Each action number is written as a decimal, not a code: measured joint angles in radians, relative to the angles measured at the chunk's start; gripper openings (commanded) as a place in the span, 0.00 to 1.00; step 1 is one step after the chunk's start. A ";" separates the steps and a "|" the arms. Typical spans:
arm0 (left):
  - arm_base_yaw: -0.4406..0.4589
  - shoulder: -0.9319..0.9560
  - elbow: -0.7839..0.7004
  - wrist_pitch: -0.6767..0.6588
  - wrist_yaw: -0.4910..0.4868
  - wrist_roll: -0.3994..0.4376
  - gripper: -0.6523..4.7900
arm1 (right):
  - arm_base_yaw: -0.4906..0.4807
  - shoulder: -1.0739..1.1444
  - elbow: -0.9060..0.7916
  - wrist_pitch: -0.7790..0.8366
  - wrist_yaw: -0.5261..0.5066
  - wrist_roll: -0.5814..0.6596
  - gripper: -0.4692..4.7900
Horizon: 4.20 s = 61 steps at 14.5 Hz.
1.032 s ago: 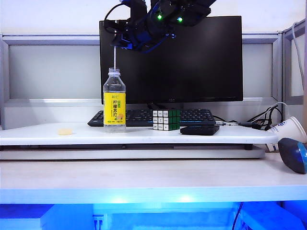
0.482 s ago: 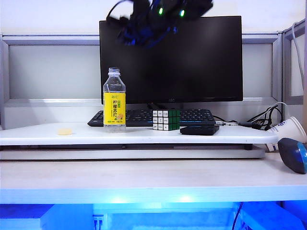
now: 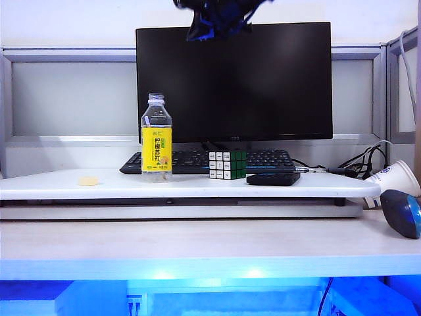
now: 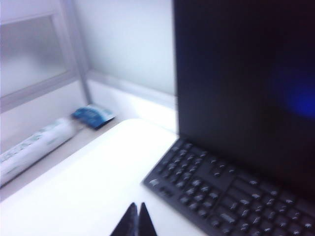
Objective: Grab a stick from the table and stick it in a plastic bottle.
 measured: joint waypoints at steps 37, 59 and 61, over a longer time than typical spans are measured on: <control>0.000 0.000 0.000 -0.002 -0.244 0.000 0.11 | -0.379 -1.182 -1.395 0.074 0.058 0.179 0.07; 0.000 0.000 0.002 -0.033 -0.463 0.064 0.11 | -0.460 -1.935 -2.059 0.121 0.082 -0.020 0.07; 0.001 0.000 0.003 -0.034 -0.465 0.064 0.11 | -0.461 -2.058 -2.067 -0.003 0.091 -0.023 0.07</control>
